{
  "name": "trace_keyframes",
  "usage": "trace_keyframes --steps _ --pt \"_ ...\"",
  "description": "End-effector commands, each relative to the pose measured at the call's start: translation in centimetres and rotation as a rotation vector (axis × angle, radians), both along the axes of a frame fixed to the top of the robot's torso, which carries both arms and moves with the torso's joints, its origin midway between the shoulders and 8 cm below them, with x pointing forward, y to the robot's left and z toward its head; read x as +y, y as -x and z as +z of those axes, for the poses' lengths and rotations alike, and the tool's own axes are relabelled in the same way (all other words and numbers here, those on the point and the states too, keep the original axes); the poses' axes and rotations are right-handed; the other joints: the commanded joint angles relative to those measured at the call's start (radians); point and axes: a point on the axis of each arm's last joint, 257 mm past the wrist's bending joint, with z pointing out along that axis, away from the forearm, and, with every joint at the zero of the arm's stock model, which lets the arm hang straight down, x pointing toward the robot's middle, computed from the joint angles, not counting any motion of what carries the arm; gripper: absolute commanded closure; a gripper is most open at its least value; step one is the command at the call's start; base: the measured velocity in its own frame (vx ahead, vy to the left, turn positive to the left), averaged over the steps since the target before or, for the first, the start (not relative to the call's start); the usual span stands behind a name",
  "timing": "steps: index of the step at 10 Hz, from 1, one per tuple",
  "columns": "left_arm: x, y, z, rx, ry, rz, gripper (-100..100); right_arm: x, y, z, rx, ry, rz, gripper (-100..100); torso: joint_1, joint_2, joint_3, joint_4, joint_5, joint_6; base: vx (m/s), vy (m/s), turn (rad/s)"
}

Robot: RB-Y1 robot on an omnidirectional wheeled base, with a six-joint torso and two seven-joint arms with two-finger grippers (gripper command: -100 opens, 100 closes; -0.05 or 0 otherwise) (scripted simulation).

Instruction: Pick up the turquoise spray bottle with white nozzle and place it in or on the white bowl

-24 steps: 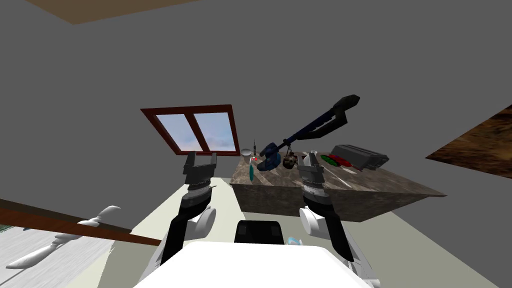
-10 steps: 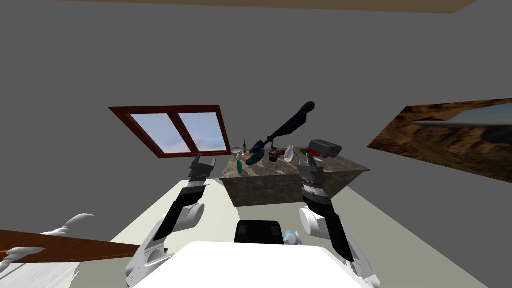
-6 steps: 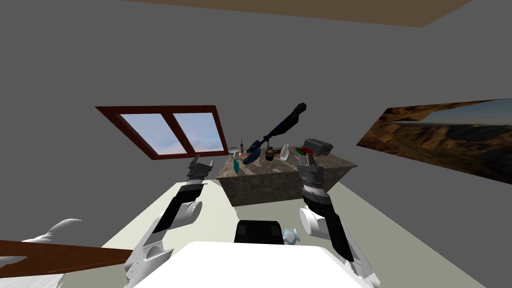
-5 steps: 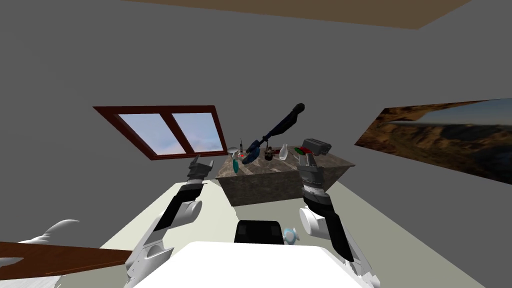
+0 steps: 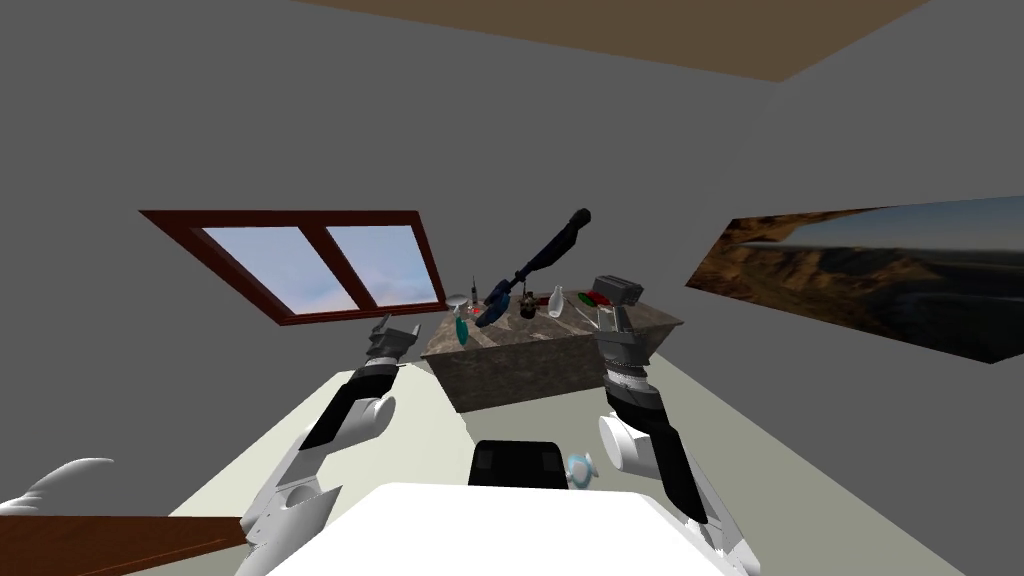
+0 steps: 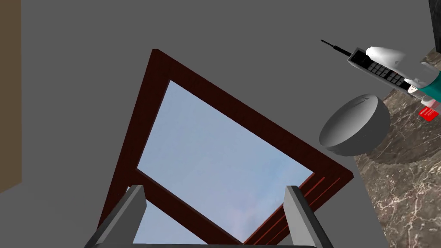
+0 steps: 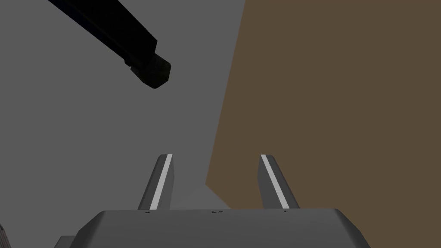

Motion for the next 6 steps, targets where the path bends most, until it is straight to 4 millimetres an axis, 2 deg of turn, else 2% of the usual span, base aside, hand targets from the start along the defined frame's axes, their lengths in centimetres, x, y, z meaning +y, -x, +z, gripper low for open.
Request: trace_keyframes --steps 1,2,4,5,6 --pt "1.1 0.0 -1.1 0.037 0.044 0.012 -100 0.0 0.0 0.0 0.000 0.000 0.000 0 0.000 0.000 0.000 0.000 0.000 0.000 -0.030 -0.072 -0.054" --pt "2.8 0.1 -1.7 0.040 0.106 0.030 -100 0.0 0.0 0.0 0.000 0.000 0.000 0 0.001 0.000 0.000 0.000 0.000 0.000 -0.037 -0.075 -0.109" --pt "2.9 -0.1 -2.5 0.072 0.118 0.034 -100 0.0 0.0 0.0 0.000 0.000 0.000 0 0.002 -0.001 0.000 0.000 0.000 0.000 -0.015 -0.040 -0.020" --pt "4.6 0.0 -3.3 0.083 0.185 0.054 -100 0.0 0.0 0.0 0.000 0.000 0.000 0 0.003 -0.002 -0.001 0.000 0.001 -0.001 -0.015 -0.055 -0.098" --pt "4.7 0.0 -3.8 0.101 0.192 0.056 -100 0.0 0.0 0.0 0.000 0.000 0.000 0 0.002 -0.001 -0.001 0.000 0.000 0.000 -0.015 -0.059 -0.067"
